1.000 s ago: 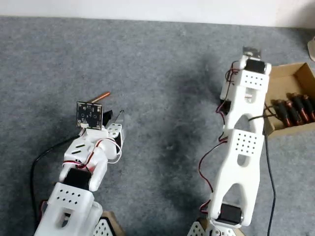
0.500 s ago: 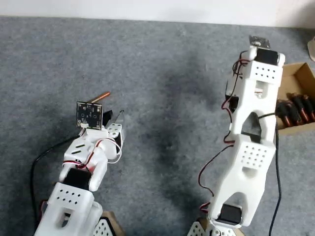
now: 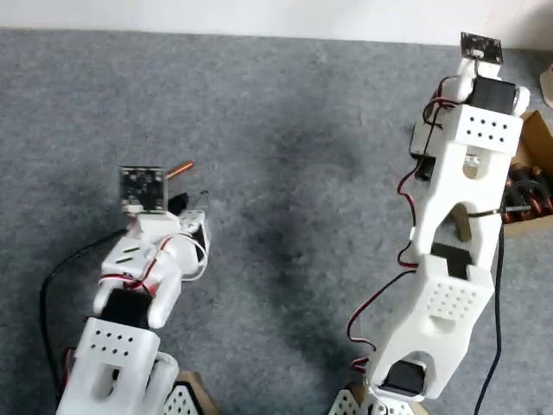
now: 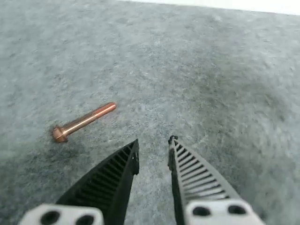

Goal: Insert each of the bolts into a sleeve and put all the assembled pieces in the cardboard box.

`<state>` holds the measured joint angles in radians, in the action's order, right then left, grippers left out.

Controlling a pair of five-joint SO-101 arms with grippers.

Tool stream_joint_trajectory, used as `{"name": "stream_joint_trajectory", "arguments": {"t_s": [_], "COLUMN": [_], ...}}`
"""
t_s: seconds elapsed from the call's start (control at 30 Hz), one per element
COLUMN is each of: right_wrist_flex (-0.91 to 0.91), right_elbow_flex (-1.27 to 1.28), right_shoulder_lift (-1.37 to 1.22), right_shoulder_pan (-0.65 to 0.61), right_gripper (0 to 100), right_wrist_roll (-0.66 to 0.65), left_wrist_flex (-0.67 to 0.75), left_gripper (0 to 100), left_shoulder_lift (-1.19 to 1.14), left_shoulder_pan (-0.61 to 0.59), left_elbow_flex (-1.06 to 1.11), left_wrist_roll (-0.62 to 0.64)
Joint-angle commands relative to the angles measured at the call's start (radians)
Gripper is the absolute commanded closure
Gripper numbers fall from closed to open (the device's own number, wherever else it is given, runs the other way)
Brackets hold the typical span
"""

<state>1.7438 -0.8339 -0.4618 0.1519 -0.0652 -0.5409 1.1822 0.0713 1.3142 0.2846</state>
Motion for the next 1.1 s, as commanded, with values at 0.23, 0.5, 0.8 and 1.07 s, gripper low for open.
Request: {"name": "stream_joint_trajectory", "arguments": {"t_s": [0.23, 0.5, 0.8, 1.07], "right_wrist_flex": [-0.065, -0.288, -0.441, -0.483], "right_elbow_flex": [0.266, 0.722, 1.155, 1.319], "right_shoulder_lift": [0.337, 0.653, 0.932, 1.049], "right_shoulder_pan": [-0.035, -0.056, -0.130, -0.160], "right_gripper": [99.3, 99.3, 99.3, 99.3], "right_wrist_roll": [-0.014, -0.020, -0.032, 0.002], "left_wrist_flex": [-0.086, -0.101, -0.051, -0.046], "left_gripper": [89, 90, 89, 89], "left_shoulder_lift": [-0.458, -0.524, -0.524, -0.526], "left_shoulder_pan": [-0.114, -0.177, -0.147, -0.225], "left_elbow_flex": [-0.338, -0.415, -0.407, -0.409], "left_wrist_roll": [0.084, 0.078, 0.110, 0.496]}}
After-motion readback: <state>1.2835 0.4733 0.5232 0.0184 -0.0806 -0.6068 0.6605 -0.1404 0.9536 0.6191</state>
